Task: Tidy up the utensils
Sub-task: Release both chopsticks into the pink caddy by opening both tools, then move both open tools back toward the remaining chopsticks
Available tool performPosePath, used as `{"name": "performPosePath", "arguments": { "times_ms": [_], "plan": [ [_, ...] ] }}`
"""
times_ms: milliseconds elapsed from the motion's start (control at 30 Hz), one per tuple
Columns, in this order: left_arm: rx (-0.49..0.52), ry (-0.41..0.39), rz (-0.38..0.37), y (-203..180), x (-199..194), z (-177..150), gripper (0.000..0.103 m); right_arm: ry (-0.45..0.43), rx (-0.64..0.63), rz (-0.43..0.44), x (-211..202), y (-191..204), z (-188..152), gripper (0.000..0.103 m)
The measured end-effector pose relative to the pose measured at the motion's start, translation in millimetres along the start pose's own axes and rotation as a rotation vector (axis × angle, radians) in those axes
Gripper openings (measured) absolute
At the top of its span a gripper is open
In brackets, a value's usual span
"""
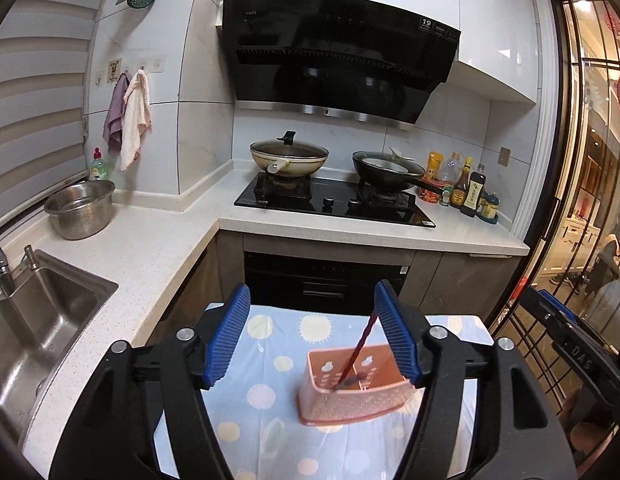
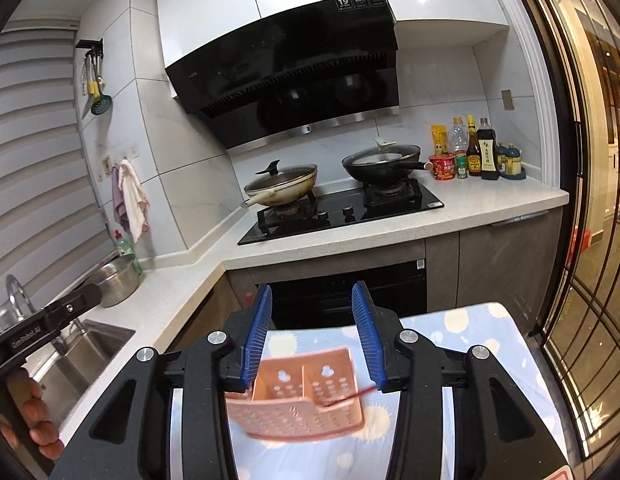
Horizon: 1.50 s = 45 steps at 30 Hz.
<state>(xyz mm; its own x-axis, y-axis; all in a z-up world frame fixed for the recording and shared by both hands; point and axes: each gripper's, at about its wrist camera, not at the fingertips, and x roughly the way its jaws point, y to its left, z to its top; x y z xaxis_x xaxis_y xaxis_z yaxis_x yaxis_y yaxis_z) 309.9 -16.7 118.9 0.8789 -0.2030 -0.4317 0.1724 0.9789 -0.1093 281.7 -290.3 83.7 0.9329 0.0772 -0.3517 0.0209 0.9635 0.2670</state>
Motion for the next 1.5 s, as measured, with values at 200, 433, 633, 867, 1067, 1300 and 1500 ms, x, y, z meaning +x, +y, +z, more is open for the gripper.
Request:
{"name": "performPosePath", "arguments": {
  "times_ms": [200,433,633,867,1067,1300,1500],
  "plan": [
    [0.017,0.045,0.007,4.1,-31.7,-36.1,0.064,0.056,0.047,0.029,-45.4,-8.1,-30.1,0.042],
    [0.034,0.134,0.005,7.6,-64.1,-100.5,0.068,0.162,0.038,0.010,-97.9,-14.5,-95.4,0.042],
    [0.062,0.269,-0.007,2.2,-79.9,-174.9,0.069,0.290,-0.007,-0.051,-134.4,-17.7,-176.2,0.042],
    [0.083,0.400,-0.022,0.2,-93.9,-243.4,0.069,0.445,-0.070,-0.096,-159.0,-21.1,-255.5,0.042],
    [0.077,0.498,-0.036,-4.9,-97.4,-286.8,0.069,0.528,-0.053,-0.093,-160.3,-25.8,-288.7,0.042],
    [0.132,0.592,-0.077,-21.9,-101.7,-320.4,0.069,0.555,-0.053,-0.086,-160.2,-21.1,-294.1,0.042],
    [0.162,0.642,-0.078,-23.1,-98.5,-339.1,0.068,0.606,-0.040,-0.084,-154.9,-21.8,-306.3,0.042]
  ]
}}
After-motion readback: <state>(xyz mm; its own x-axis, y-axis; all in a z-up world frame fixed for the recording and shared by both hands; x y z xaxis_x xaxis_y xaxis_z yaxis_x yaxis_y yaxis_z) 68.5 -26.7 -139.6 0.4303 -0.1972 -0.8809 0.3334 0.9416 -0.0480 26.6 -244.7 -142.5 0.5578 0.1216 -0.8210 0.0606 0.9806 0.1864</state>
